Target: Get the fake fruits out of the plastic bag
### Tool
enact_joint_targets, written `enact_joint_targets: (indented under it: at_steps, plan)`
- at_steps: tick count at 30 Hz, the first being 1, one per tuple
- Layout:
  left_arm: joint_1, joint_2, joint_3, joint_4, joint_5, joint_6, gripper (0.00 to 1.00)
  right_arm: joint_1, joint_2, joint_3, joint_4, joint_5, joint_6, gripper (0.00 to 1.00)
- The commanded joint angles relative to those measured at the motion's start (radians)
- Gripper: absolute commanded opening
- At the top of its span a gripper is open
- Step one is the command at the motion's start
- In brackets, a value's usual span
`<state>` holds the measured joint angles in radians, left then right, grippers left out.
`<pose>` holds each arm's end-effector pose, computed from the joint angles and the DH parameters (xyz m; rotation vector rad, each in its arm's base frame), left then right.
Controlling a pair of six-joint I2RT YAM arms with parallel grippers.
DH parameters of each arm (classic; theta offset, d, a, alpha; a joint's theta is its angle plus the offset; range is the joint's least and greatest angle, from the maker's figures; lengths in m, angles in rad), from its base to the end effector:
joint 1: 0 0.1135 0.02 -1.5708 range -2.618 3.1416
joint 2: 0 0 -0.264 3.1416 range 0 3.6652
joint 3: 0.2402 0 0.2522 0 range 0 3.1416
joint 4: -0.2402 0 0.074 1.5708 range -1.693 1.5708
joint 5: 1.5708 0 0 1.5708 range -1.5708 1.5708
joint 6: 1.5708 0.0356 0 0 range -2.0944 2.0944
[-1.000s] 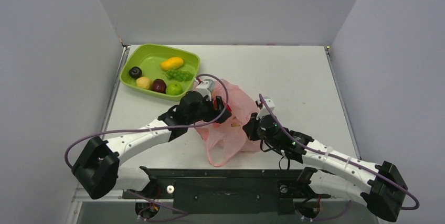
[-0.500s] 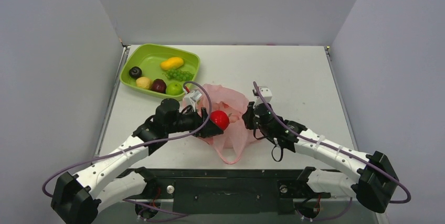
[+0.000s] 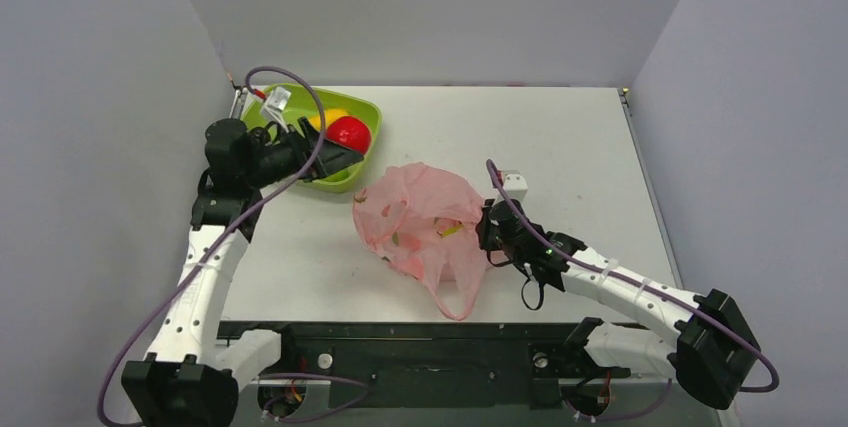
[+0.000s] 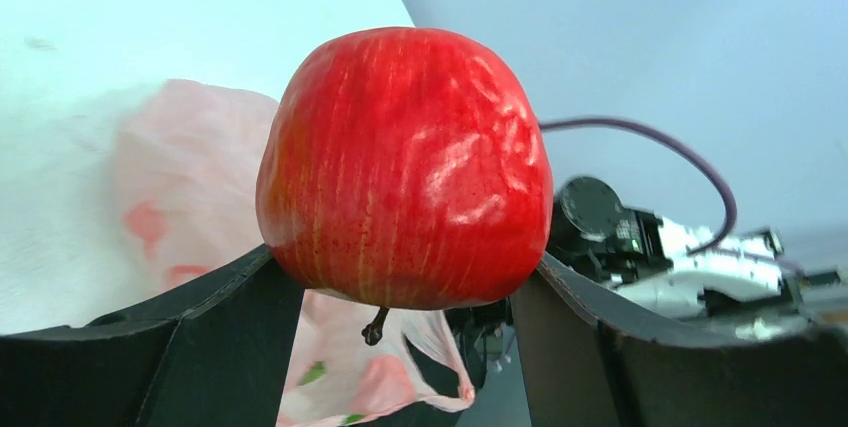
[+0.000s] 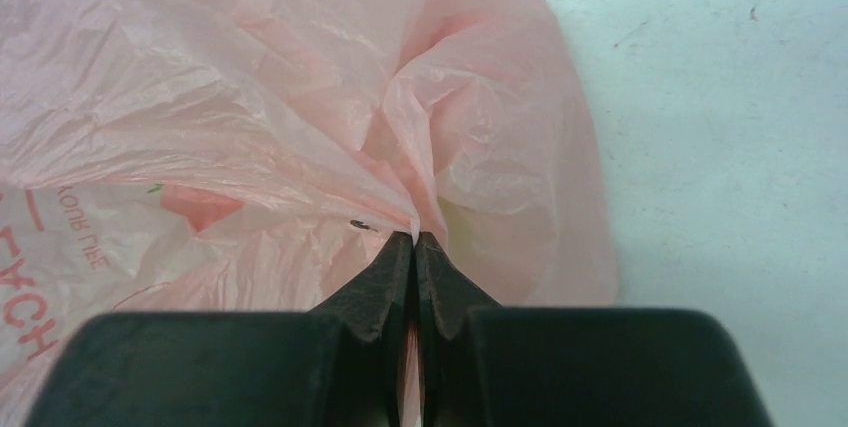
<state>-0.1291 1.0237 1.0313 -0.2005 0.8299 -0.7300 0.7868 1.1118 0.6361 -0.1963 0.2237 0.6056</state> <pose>0.2181 -0.0548 0.3820 0.0905 1.8995 -1.3291 0.1704 0.1597 0.2237 -0.0829 2.2707 0.5062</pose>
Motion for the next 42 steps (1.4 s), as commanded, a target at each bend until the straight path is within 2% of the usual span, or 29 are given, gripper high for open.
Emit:
enact_joint_targets:
  at_steps: [1, 5, 9, 13, 16, 21, 25, 29, 35, 42]
  plan:
    - [0.200, 0.076, 0.045, 0.055, 0.117, -0.040, 0.33, -0.038, -0.038, -0.020, 0.010, 0.005, -0.032, 0.00]
    - [0.304, 0.176, 0.094, 0.042, -0.004, 0.021, 0.33, -0.057, -0.046, -0.031, 0.014, -0.030, -0.049, 0.00]
    - [0.330, 0.292, 0.090, 0.098, -0.172, 0.038, 0.33, -0.061, -0.061, -0.041, 0.022, -0.057, -0.041, 0.00]
    - [0.338, 0.425, 0.131, 0.054, -0.391, 0.160, 0.35, -0.062, -0.081, -0.054, 0.027, -0.061, -0.029, 0.00]
    - [0.339, 0.539, 0.173, 0.046, -0.522, 0.228, 0.40, -0.064, -0.103, -0.070, 0.033, -0.059, -0.019, 0.00]
    - [0.328, 0.708, 0.271, 0.039, -0.562, 0.260, 0.56, -0.066, -0.109, -0.064, 0.021, -0.079, -0.009, 0.00]
    - [0.308, 0.806, 0.402, -0.049, -0.648, 0.334, 0.82, -0.063, -0.118, -0.043, -0.010, -0.090, -0.010, 0.00]
    - [0.304, 0.835, 0.426, -0.081, -0.701, 0.369, 0.96, -0.062, -0.140, -0.020, -0.044, -0.086, 0.003, 0.00]
    - [0.303, 0.793, 0.407, -0.056, -0.661, 0.325, 0.97, -0.059, -0.145, 0.023, -0.106, -0.086, 0.016, 0.00]
    - [0.270, 0.638, 0.315, 0.000, -0.535, 0.231, 0.97, -0.059, -0.094, 0.089, -0.155, -0.116, 0.007, 0.00]
